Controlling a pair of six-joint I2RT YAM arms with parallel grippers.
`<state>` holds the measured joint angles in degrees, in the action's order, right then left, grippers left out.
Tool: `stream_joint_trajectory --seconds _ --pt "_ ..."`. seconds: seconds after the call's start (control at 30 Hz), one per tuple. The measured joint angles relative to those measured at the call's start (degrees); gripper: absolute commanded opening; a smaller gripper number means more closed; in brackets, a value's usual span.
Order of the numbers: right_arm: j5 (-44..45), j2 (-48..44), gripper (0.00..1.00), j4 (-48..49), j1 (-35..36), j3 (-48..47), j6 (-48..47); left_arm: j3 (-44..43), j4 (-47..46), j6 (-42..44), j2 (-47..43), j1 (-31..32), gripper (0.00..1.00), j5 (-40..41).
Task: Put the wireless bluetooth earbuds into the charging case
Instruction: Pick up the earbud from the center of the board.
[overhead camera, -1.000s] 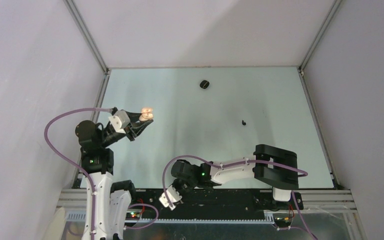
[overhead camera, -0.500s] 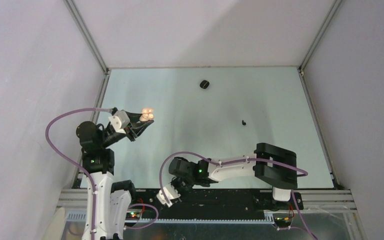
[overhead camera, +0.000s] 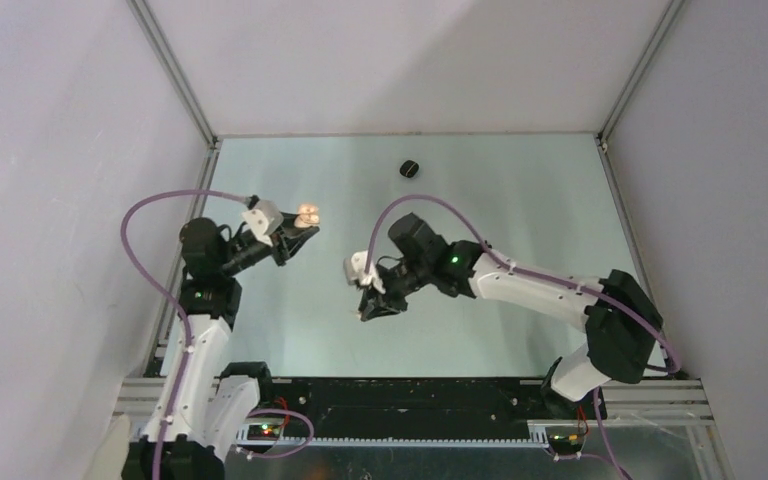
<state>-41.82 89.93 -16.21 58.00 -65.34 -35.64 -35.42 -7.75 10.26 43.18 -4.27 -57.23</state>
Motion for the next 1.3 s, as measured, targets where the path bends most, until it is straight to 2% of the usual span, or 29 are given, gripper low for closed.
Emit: stream_joint_trajectory --seconds 0.17,0.3,0.53,0.7,0.93,1.13,1.3 --pt "-7.9 -4.6 0.17 -1.5 -8.5 -0.3 6.0 -3.8 7.7 11.3 6.7 9.4 0.14 4.7" --pt "-13.0 -8.5 0.16 -2.5 -16.2 -0.3 10.0 -6.2 12.6 19.5 11.7 13.9 0.14 6.2" --pt "-20.0 -13.8 0.16 0.7 -23.7 0.0 20.1 -7.2 13.1 24.5 18.1 17.6 0.14 5.4" --pt "-23.6 -15.3 0.16 13.0 -26.9 1.5 33.7 -7.2 12.0 24.2 19.8 20.6 0.12 3.1" --pt "-25.0 -12.6 0.17 37.7 -29.3 8.7 57.7 -7.0 9.6 21.6 20.2 23.5 0.1 -2.9" --pt "-24.4 -12.4 0.18 45.9 -28.5 11.4 68.5 -2.5 -5.0 9.2 19.4 24.0 0.11 -5.0" --pt "-23.7 -13.4 0.17 49.2 -27.5 11.4 72.1 1.3 -17.9 -0.8 19.3 24.2 0.12 -5.0"
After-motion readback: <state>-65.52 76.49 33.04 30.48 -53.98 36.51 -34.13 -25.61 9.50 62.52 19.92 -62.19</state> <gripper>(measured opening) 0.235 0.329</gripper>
